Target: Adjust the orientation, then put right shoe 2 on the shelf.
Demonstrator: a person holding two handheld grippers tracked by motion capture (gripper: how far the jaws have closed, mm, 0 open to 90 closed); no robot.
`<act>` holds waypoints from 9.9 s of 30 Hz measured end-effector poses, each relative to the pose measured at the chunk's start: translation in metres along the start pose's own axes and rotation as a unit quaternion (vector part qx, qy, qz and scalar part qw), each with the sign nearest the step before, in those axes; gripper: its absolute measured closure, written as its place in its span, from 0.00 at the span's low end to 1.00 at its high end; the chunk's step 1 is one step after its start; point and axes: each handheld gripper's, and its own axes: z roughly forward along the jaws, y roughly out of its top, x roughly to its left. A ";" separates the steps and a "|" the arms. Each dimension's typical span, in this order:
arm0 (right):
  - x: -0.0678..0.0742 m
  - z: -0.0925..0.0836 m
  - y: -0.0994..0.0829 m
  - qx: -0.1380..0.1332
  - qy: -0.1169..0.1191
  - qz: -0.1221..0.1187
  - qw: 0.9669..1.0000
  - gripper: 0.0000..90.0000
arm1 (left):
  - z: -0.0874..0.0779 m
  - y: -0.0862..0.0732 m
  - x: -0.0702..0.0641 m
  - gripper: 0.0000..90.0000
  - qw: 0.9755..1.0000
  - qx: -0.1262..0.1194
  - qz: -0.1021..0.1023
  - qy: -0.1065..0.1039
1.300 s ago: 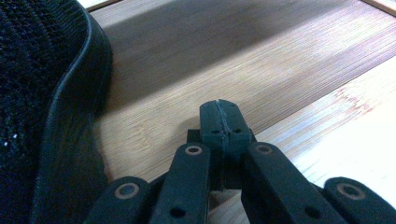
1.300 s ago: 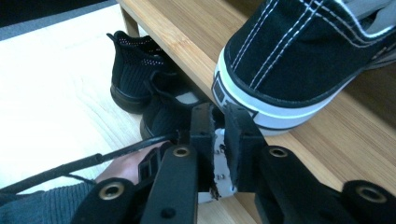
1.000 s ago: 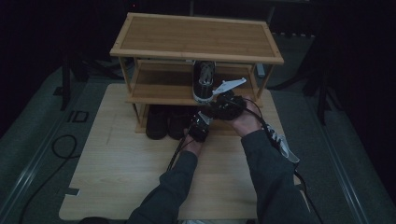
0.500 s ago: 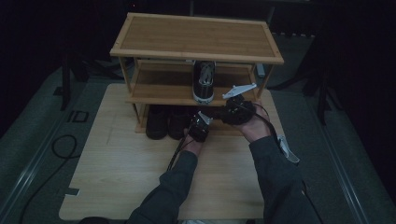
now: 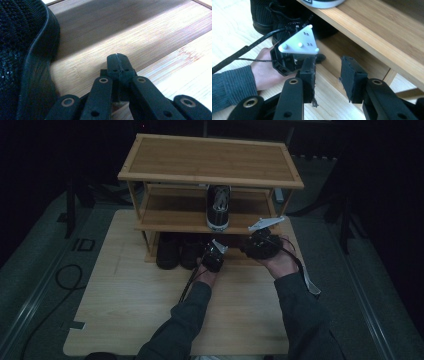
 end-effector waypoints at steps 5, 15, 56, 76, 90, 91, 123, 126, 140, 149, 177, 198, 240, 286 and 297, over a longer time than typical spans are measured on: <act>-0.005 -0.001 -0.008 0.004 0.001 0.004 1.000 0.72 | 0.000 0.000 0.000 1.00 1.000 0.000 0.001 -0.001; -0.013 0.004 -0.024 0.023 -0.002 0.014 1.000 0.73 | 0.000 0.000 0.000 1.00 1.000 0.000 0.005 -0.006; -0.064 -0.011 -0.097 0.076 -0.043 0.065 0.994 0.83 | 0.000 0.000 0.000 1.00 1.000 0.001 0.006 -0.006; -0.089 -0.026 -0.127 0.098 -0.083 0.089 0.988 0.83 | 0.000 0.000 0.000 1.00 1.000 0.000 0.006 -0.005; -0.098 -0.034 -0.146 0.115 -0.113 0.106 0.981 0.82 | 0.000 0.000 0.000 1.00 1.000 0.001 0.008 -0.004; -0.098 -0.035 -0.147 0.117 -0.114 0.108 0.981 0.82 | 0.000 0.000 0.000 1.00 1.000 0.000 0.008 -0.004; -0.097 -0.014 -0.163 0.128 -0.092 0.116 0.981 0.95 | 0.000 0.000 0.000 1.00 1.000 0.000 0.006 -0.006; -0.093 -0.018 -0.167 0.123 -0.091 0.114 0.982 0.95 | 0.000 0.000 0.000 1.00 1.000 0.000 0.007 -0.005; -0.069 -0.024 -0.171 0.091 -0.067 0.105 0.988 0.95 | 0.000 0.000 0.000 1.00 1.000 0.000 0.007 -0.006; -0.059 -0.031 -0.167 0.074 -0.060 0.096 0.991 0.95 | 0.000 0.000 0.000 1.00 1.000 0.000 0.007 -0.006; -0.013 -0.010 -0.131 0.026 0.007 0.030 0.999 0.95 | 0.000 0.000 0.001 1.00 1.000 0.000 0.006 -0.007; 0.012 -0.003 -0.124 0.058 0.031 -0.008 0.998 0.93 | 0.000 0.000 0.001 1.00 1.000 0.000 0.006 -0.006; -0.010 0.015 -0.148 0.133 0.002 0.003 0.991 0.87 | 0.000 0.000 0.001 1.00 1.000 0.000 0.005 -0.007; -0.022 0.005 -0.145 0.092 0.028 0.072 0.993 0.98 | 0.000 0.000 0.001 1.00 1.000 0.000 0.006 -0.006; -0.025 0.001 -0.141 0.085 0.028 0.074 0.993 0.98 | 0.000 0.000 0.001 1.00 1.000 0.001 0.006 -0.006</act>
